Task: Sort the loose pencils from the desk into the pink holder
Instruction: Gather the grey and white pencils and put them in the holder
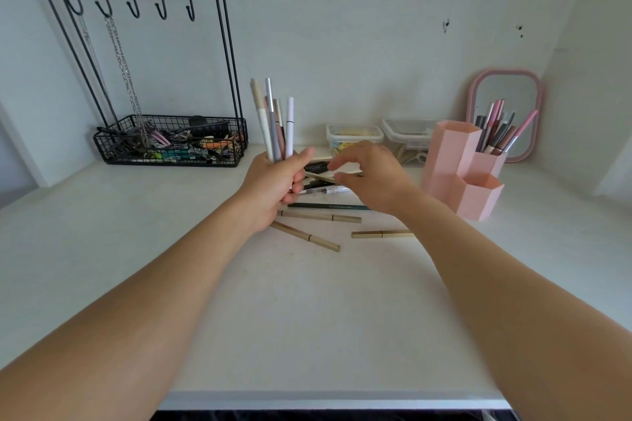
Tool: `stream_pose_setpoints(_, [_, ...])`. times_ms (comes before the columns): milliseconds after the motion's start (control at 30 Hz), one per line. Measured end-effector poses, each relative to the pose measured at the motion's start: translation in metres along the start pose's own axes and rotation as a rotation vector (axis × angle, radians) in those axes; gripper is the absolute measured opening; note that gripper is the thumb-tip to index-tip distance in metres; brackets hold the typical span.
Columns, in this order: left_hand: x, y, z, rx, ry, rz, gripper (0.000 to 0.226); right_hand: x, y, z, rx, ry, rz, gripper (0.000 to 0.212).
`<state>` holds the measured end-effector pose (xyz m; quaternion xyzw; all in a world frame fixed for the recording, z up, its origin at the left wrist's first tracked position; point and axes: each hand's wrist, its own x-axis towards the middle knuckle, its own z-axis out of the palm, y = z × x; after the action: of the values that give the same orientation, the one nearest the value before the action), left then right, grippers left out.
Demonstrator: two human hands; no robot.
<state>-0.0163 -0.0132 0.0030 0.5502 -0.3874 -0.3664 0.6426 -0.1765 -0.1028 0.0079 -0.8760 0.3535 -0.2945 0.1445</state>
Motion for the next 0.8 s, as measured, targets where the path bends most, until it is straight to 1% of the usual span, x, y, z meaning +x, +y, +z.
stream_pose_setpoints(33, [0.001,0.0,-0.001,-0.038,0.028,-0.007,0.024,0.0,0.003,0.002,-0.098,-0.026,-0.013,0.018])
stream_pose_setpoints(100, [0.003,-0.001,-0.002,-0.081,0.063,-0.015,0.023,-0.001,0.006,0.003,-0.183,-0.116,0.013,0.022])
stream_pose_setpoints(233, [0.002,0.001,-0.003,-0.09,0.094,-0.032,0.025,-0.003,0.011,0.005,-0.202,-0.218,0.031,0.028])
stream_pose_setpoints(300, [0.003,0.001,-0.003,-0.095,0.099,-0.036,0.026,-0.004,0.011,0.005,-0.192,-0.214,0.038,0.027])
stream_pose_setpoints(433, [0.002,0.001,-0.002,-0.077,0.095,-0.029,0.024,-0.002,0.01,0.004,-0.193,-0.166,0.051,0.016])
stream_pose_setpoints(533, [0.0,0.001,-0.001,-0.064,0.093,-0.025,0.026,0.0,0.011,0.003,-0.155,-0.194,0.056,0.017])
stream_pose_setpoints(633, [-0.002,0.002,0.0,-0.043,0.109,-0.027,0.026,0.001,0.006,-0.004,-0.046,-0.229,0.043,0.021])
stream_pose_setpoints(733, [-0.001,0.002,0.0,-0.045,0.111,-0.021,0.025,-0.002,-0.006,-0.015,0.274,-0.161,0.129,0.026])
stream_pose_setpoints(800, [-0.002,0.002,0.0,-0.037,0.082,-0.016,0.024,-0.003,-0.013,-0.019,0.468,-0.073,0.196,0.021])
